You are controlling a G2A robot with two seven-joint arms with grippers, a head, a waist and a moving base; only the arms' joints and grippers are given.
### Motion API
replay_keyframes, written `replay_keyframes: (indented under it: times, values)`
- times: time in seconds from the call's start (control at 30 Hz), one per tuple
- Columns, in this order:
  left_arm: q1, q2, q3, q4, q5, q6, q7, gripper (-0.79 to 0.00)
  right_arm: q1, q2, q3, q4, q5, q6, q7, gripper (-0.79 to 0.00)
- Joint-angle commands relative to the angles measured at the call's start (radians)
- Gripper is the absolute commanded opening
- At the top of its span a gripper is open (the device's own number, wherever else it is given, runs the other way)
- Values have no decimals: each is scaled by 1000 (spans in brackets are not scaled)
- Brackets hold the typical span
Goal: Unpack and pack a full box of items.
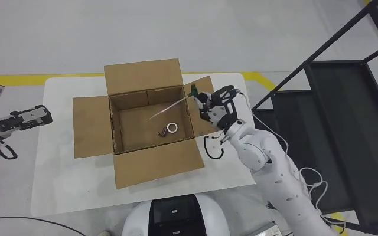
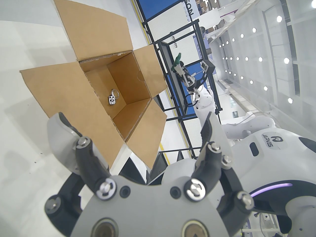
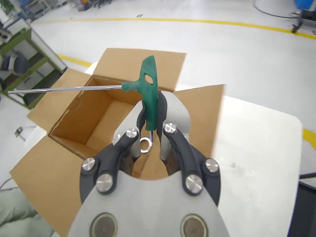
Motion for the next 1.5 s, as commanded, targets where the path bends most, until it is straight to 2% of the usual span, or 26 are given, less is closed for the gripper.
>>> replay_keyframes:
  times: [0.0,0.17,0.2,0.23,0.27,0.3,0.47,0.6,0.87,0.97,1.1,1.2,1.3,1.47]
  values:
    - [0,0,0,0,0,0,0,0,66,-14,-113,60,-30,-6,50,-785]
    - [0,0,0,0,0,0,0,0,190,-58,-290,213,-67,31,79,-773]
    - [0,0,0,0,0,0,0,0,210,-67,-313,243,-62,42,83,-705]
    - [0,0,0,0,0,0,0,0,229,-75,-333,268,-61,52,82,-591]
    - [0,0,0,0,0,0,0,0,245,-83,-349,296,-57,64,88,-397]
    - [0,0,0,0,0,0,0,0,260,-90,-360,318,-44,78,91,0]
    - [0,0,0,0,0,0,0,0,294,-111,-368,361,14,86,65,0]
    - [0,0,0,0,0,0,0,0,264,-105,-301,314,155,30,77,0]
    - [0,0,0,0,0,0,0,0,101,-48,-4,115,583,-168,238,0]
    - [20,2,-3,-8,53,28,34,0,44,-27,119,60,743,-201,342,0]
    - [37,14,-45,20,138,52,40,0,-3,-5,242,37,892,-210,463,0]
    - [56,20,-80,58,181,69,65,0,-9,6,303,75,915,-198,494,0]
    - [76,26,-102,101,262,81,118,0,-9,11,340,121,931,-189,463,0]
    - [86,19,-58,165,328,97,233,0,-8,15,352,198,844,-167,368,0]
